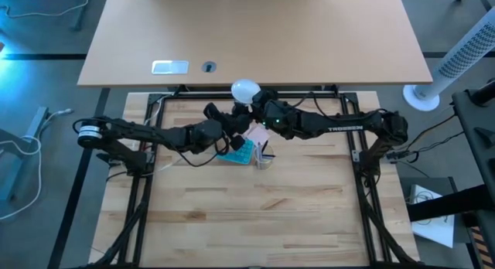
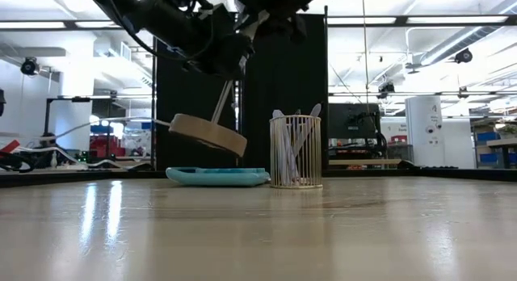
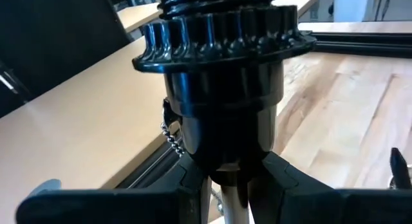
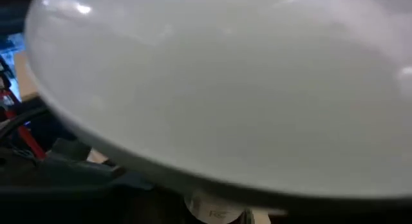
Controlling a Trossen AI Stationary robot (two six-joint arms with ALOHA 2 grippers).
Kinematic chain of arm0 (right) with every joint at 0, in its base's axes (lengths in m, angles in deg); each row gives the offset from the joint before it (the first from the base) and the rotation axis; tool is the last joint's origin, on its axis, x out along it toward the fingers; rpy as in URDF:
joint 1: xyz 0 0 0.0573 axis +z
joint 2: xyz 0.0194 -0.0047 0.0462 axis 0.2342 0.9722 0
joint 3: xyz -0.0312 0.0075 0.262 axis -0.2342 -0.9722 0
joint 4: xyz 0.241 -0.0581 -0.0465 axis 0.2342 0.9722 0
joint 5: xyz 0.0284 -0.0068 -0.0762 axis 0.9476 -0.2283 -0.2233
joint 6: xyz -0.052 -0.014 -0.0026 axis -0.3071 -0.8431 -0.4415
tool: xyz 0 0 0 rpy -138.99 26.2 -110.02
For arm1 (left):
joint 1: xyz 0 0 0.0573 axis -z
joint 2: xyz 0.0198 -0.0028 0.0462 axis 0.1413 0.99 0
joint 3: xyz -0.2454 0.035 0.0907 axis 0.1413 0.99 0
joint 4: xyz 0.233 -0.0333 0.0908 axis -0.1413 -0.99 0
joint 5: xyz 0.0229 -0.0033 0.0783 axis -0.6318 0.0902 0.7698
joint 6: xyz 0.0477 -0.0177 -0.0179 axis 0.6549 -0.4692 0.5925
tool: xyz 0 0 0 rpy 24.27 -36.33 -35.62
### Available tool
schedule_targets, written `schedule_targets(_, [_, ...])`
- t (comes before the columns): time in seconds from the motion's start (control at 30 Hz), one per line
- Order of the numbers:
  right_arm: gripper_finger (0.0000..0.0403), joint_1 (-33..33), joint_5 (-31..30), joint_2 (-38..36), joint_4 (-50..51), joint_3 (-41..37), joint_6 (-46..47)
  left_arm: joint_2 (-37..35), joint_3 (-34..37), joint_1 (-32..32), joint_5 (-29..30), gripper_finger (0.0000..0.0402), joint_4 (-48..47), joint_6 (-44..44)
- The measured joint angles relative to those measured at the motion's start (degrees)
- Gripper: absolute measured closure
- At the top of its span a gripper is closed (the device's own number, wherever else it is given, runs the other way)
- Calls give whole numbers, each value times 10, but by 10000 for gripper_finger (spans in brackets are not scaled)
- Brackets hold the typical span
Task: Screw lightbulb
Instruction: Insert the lightbulb into the black table lamp
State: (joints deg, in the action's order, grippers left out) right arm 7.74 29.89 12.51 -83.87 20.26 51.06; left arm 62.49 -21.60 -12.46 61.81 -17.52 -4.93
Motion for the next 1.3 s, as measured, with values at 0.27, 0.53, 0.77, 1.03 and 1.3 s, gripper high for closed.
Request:
schedule_targets(0.27, [175,7,71,-21,14,-2,-40,-2,0,7,-19,338,11,0])
schedule_targets(0.53, [109,8,136,-43,13,-1,-69,-3,0,18,-37,338,39,3])
schedule_targets(0.77, [90,8,227,-59,20,-1,-120,-18,0,26,-98,338,43,3])
schedule_targets(1.03, [95,9,385,-86,27,-1,-169,-33,0,63,-142,338,57,5])
schedule_targets(1.3, [101,9,491,-107,43,-1,-187,-46,1,86,-165,338,59,-3])
